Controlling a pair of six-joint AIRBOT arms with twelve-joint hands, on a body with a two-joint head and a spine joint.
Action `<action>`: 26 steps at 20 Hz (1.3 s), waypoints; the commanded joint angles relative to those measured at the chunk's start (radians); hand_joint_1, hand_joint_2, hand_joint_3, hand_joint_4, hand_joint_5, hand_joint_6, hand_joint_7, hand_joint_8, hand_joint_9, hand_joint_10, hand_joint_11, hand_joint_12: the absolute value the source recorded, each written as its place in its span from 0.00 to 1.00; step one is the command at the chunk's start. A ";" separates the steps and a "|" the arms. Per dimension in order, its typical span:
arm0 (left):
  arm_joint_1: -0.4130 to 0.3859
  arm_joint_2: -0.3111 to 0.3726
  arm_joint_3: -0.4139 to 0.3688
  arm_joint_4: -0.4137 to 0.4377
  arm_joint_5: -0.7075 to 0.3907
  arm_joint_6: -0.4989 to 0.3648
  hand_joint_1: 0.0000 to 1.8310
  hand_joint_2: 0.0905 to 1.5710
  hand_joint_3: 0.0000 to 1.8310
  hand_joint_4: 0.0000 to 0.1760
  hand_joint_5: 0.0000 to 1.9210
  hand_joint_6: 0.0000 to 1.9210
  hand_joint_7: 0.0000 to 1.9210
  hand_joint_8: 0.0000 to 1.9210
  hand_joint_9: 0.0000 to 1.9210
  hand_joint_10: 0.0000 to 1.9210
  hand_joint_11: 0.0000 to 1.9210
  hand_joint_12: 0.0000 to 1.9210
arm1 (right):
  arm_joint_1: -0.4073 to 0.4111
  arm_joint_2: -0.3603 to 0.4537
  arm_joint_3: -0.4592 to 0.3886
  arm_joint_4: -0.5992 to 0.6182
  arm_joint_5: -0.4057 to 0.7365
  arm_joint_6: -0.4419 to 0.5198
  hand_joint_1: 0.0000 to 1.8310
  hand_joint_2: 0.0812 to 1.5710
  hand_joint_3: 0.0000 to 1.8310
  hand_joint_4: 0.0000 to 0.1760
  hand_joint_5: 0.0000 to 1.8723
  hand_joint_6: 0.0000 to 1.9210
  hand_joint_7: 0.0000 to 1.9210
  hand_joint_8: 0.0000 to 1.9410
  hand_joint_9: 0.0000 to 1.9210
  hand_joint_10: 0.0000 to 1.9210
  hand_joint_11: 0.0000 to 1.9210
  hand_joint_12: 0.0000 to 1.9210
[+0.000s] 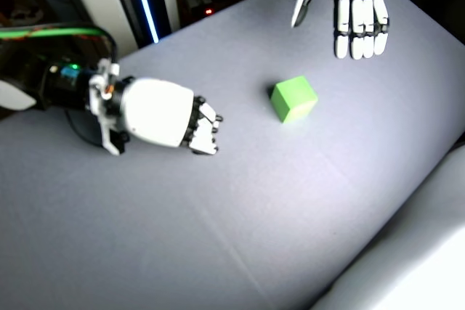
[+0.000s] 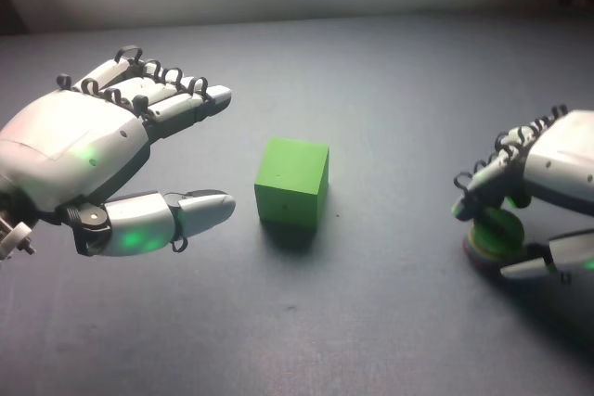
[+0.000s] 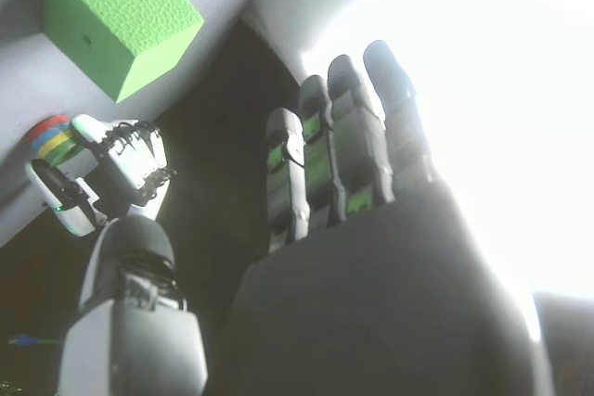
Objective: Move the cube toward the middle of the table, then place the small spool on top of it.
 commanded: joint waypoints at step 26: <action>0.190 0.063 -0.038 -0.174 -0.334 -0.020 0.00 0.82 0.01 0.00 0.16 0.00 0.15 0.00 0.12 0.00 0.00 0.26 | 0.353 -0.248 0.182 -0.078 0.054 0.023 0.69 0.64 0.00 0.04 0.63 0.30 0.61 0.40 0.54 0.42 0.40 0.71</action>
